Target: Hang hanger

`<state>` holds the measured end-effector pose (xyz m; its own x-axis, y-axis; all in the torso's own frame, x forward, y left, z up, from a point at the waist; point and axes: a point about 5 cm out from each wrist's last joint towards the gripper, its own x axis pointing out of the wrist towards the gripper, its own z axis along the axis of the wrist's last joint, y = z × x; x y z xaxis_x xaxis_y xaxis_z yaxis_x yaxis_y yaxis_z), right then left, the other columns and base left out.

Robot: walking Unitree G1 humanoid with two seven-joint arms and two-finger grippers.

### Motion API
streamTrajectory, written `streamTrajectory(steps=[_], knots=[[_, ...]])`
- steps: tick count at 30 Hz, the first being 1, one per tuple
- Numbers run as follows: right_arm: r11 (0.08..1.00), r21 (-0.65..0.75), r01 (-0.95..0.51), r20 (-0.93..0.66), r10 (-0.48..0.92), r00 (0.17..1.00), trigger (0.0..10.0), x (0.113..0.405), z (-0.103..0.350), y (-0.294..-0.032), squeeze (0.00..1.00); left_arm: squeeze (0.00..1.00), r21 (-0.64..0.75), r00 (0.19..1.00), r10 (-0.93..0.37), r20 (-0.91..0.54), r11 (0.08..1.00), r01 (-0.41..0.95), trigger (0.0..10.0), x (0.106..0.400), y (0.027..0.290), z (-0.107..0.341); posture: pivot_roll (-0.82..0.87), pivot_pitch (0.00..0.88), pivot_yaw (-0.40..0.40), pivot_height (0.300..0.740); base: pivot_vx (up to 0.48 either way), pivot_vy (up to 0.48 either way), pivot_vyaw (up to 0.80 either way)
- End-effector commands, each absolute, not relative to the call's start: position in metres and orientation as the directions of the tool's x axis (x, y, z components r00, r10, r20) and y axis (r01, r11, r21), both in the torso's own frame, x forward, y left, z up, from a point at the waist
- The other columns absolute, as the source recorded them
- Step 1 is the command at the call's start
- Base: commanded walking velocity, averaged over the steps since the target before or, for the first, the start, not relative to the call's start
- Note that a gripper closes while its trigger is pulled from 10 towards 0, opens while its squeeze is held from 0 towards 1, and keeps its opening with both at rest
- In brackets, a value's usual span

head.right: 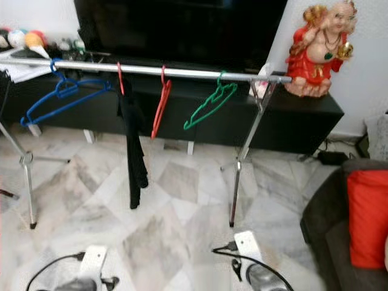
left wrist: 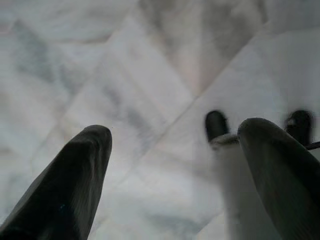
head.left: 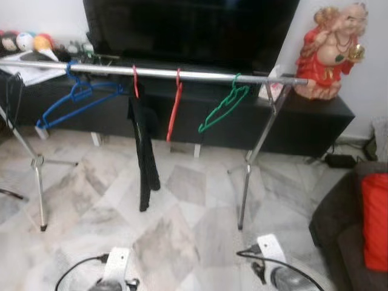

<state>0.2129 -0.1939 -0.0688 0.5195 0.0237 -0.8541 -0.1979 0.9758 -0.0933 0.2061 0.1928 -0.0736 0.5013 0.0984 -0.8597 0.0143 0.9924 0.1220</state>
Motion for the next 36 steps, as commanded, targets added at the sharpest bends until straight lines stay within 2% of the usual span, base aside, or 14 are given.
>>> streamTrajectory(steps=[1, 6, 16, 27, 36], knots=[[0.975, -0.116, -0.191, -0.853, 0.001, 0.522, 10.0, 0.213, -0.067, -0.203, 0.00, 0.00, 0.116, 0.492, 0.083, -0.866, 0.993, 0.037, 10.0, 0.205, 0.186, -0.075, -0.07, 0.000, -0.047, 0.740, 0.000, 0.277, 0.00], [0.975, -0.115, -0.190, -0.853, 0.001, 0.522, 10.0, 0.213, -0.068, -0.202, 0.00, 0.00, 0.117, 0.492, 0.083, -0.866, 0.992, 0.038, 10.0, 0.205, 0.187, -0.075, -0.07, 0.000, -0.046, 0.740, 0.000, 0.272, 0.00], [0.983, -0.100, -0.155, -0.857, -0.006, 0.516, 10.0, 0.212, -0.069, -0.200, 0.00, 0.00, 0.127, 0.498, 0.093, -0.862, 0.991, 0.034, 10.0, 0.206, 0.188, -0.075, -0.08, 0.000, -0.041, 0.740, 0.000, 0.000, 0.00], [0.997, -0.067, -0.038, -0.878, -0.041, 0.477, 10.0, 0.189, -0.081, -0.198, 0.00, 0.00, 0.138, 0.472, 0.099, -0.876, 0.989, 0.049, 10.0, 0.188, 0.189, -0.083, -0.07, 0.000, -0.054, 0.740, 0.000, 0.000, 0.00], [0.998, -0.059, -0.031, -0.887, -0.038, 0.461, 10.0, 0.179, -0.087, -0.191, 0.00, 0.00, 0.169, 0.456, 0.104, -0.884, 0.980, 0.105, 10.0, 0.179, 0.195, -0.087, -0.10, 0.000, -0.025, 0.740, 0.000, 0.000, 0.00]])
